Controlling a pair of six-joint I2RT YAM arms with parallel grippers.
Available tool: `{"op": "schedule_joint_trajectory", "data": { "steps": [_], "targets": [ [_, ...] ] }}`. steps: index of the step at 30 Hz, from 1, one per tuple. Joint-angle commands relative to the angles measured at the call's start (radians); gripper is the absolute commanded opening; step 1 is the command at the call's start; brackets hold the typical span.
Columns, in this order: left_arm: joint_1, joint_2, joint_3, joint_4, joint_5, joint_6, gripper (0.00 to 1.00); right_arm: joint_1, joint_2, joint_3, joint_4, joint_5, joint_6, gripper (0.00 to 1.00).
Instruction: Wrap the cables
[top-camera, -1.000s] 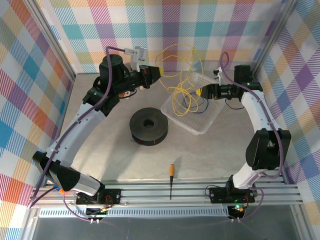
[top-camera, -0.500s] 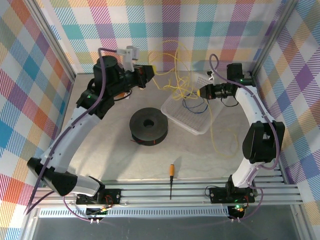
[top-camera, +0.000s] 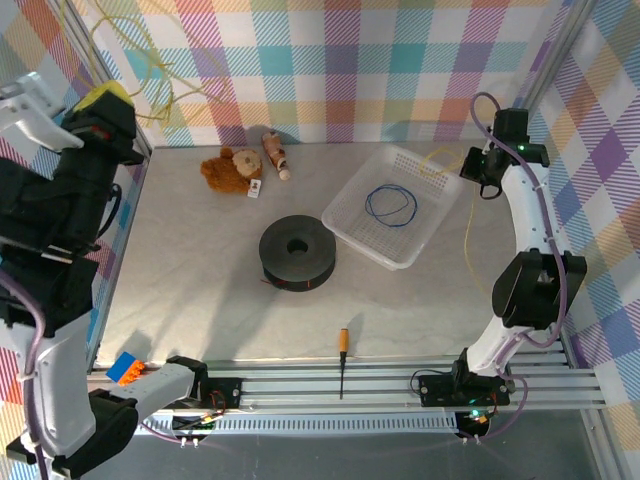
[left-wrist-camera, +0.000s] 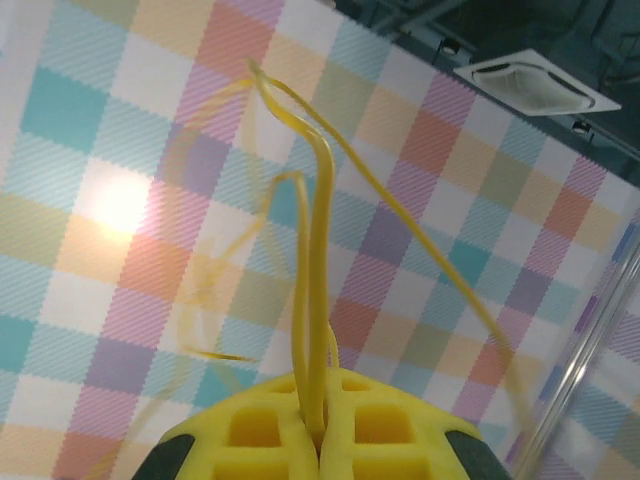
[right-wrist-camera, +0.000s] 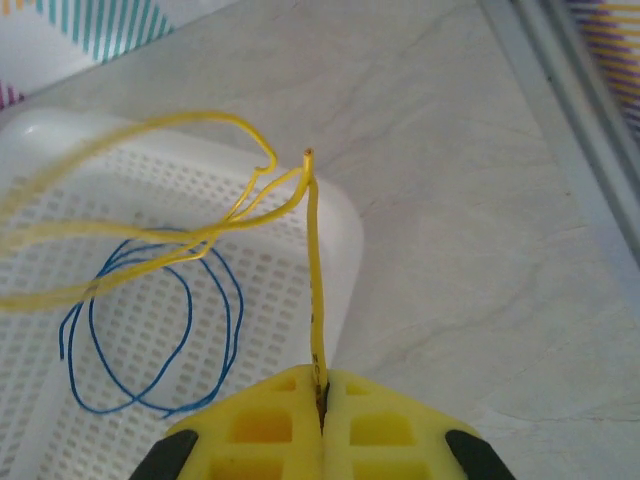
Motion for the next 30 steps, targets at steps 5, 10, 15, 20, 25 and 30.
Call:
{"op": "schedule_joint_trajectory", "data": {
  "steps": [5,10,15,20,25,30],
  "targets": [
    [0.011,0.011,-0.096,-0.032,0.11,-0.001,0.0,0.02,-0.092,0.104,-0.013,-0.152,0.05,0.0],
    [0.011,-0.012,-0.237,0.03,0.203,-0.063,0.0,0.042,-0.182,0.216,0.026,-0.26,0.082,0.0],
    [0.011,-0.02,-0.33,0.065,0.228,-0.093,0.0,0.062,-0.235,0.263,0.177,-0.428,0.164,0.0],
    [0.011,-0.026,-0.383,0.082,0.249,-0.111,0.0,0.086,-0.238,0.21,0.415,-0.544,0.263,0.0],
    [0.011,-0.041,-0.408,0.079,0.251,-0.113,0.0,0.122,-0.17,0.177,0.597,-0.575,0.289,0.0],
    [0.011,-0.06,-0.437,0.081,0.25,-0.113,0.0,0.146,-0.086,0.095,0.677,-0.596,0.304,0.0]
  ]
}}
